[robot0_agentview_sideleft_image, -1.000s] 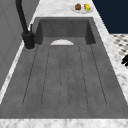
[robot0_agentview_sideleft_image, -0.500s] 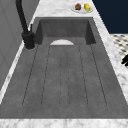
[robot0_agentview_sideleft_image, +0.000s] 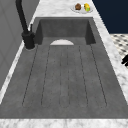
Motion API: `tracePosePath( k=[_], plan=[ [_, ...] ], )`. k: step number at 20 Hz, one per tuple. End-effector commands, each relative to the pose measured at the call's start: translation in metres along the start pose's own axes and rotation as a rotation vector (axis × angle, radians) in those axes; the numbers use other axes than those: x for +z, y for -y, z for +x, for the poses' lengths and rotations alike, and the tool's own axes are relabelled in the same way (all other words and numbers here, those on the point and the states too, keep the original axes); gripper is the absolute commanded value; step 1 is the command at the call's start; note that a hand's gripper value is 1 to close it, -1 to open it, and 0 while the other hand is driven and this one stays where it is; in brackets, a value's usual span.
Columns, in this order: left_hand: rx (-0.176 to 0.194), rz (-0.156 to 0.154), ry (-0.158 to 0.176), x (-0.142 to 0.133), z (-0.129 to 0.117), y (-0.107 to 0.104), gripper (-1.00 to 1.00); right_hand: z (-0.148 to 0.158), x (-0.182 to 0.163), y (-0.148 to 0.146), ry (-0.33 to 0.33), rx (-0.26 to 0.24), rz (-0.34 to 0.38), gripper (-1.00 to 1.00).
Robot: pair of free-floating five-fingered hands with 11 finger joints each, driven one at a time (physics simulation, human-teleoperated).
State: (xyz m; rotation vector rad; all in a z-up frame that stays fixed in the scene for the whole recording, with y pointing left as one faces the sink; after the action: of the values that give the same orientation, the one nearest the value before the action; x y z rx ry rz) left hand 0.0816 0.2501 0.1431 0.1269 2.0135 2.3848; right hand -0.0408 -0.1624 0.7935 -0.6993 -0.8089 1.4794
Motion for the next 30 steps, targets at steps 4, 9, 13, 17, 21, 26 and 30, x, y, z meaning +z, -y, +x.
tracePosePath(
  k=[4, 9, 13, 17, 21, 26, 30],
  plan=[
    [0.000, 0.000, 0.000, 0.000, 0.000, 0.000, 0.00, 0.006, 0.035, 0.040, -0.027, -0.003, -0.011, 1.00],
    [0.000, 0.000, 0.000, 0.000, 0.000, 0.000, 0.00, 0.017, 0.055, 0.072, -0.031, 0.000, -0.003, 1.00],
    [0.000, 0.000, 0.000, 0.000, 0.000, 0.000, 0.00, 0.027, 0.066, 0.101, -0.045, 0.002, -0.002, 1.00],
    [0.000, 0.000, 0.000, 0.000, 0.000, 0.000, 0.00, 0.036, 0.067, 0.137, -0.052, 0.020, -0.007, 1.00],
    [0.000, 0.000, 0.000, 0.000, 0.000, 0.000, 0.00, 0.041, 0.057, 0.177, -0.038, 0.011, 0.006, 1.00],
    [0.000, 0.000, 0.000, 0.000, 0.000, 0.000, 0.00, 0.047, 0.046, 0.226, -0.036, 0.011, 0.010, 1.00],
    [0.000, 0.000, 0.000, 0.000, 0.000, 0.000, 0.00, 0.044, 0.030, 0.257, -0.009, -0.002, 0.015, 1.00]
  ],
)
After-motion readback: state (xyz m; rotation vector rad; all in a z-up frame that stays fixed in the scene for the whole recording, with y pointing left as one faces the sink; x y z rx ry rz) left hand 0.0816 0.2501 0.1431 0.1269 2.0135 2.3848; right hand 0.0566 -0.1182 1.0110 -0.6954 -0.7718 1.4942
